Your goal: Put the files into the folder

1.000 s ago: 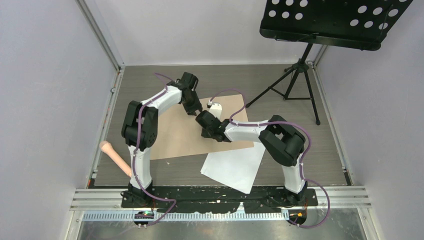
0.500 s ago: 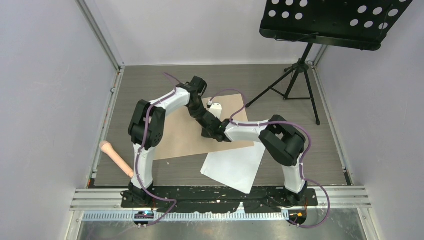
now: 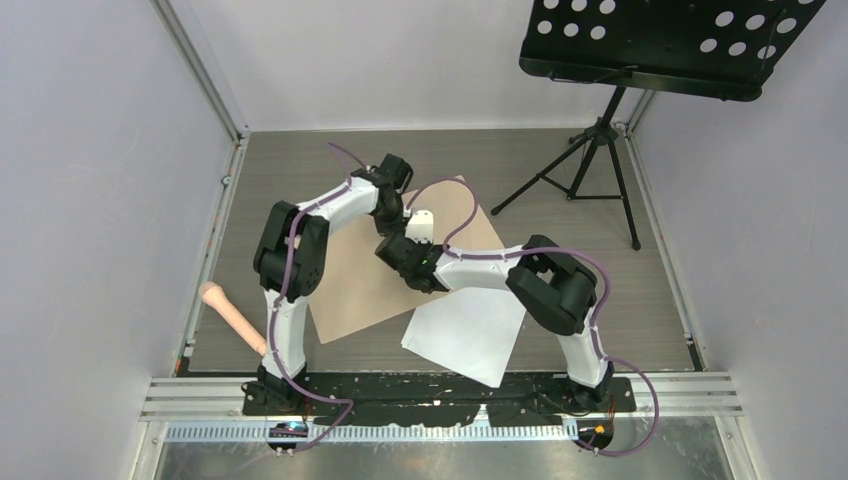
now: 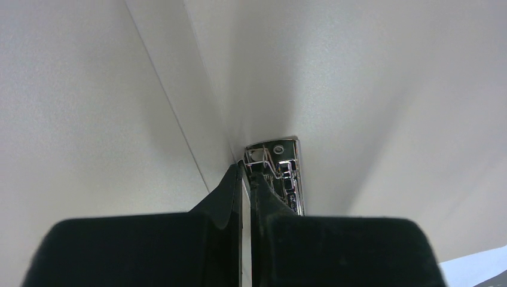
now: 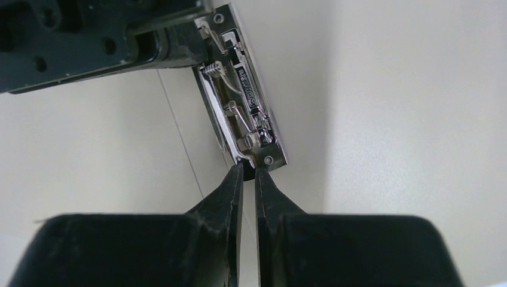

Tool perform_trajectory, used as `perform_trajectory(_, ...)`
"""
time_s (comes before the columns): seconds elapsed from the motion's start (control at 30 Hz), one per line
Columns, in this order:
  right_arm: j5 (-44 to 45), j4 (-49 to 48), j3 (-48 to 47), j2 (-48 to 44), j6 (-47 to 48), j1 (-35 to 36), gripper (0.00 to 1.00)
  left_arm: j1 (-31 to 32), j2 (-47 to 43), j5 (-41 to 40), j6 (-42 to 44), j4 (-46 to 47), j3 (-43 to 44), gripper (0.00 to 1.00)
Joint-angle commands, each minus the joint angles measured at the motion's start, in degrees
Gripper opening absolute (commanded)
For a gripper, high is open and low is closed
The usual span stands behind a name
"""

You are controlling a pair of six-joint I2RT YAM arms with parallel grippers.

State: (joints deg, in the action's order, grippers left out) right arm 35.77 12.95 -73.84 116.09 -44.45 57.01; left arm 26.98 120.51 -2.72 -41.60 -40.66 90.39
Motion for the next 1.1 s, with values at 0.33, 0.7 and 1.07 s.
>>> perform_trajectory(0.33,19.38,12.04,5.59,-0.31,-0.95,-1.74,0.05,-1.49,-1.3,2.45,7.67,-7.95,-3.33,0.0)
perform_trajectory(0.7,15.88,0.04,9.19,-6.58,6.16,-1.64,0.15,-1.58,-1.81,5.02,7.27,-7.62,-2.76,0.0)
perform_trajectory(1.07,-8.06,-8.85,12.97,-17.83,12.36,-3.5,0.36,-3.34,-6.86,11.56,7.45,-7.57,5.34,0.26)
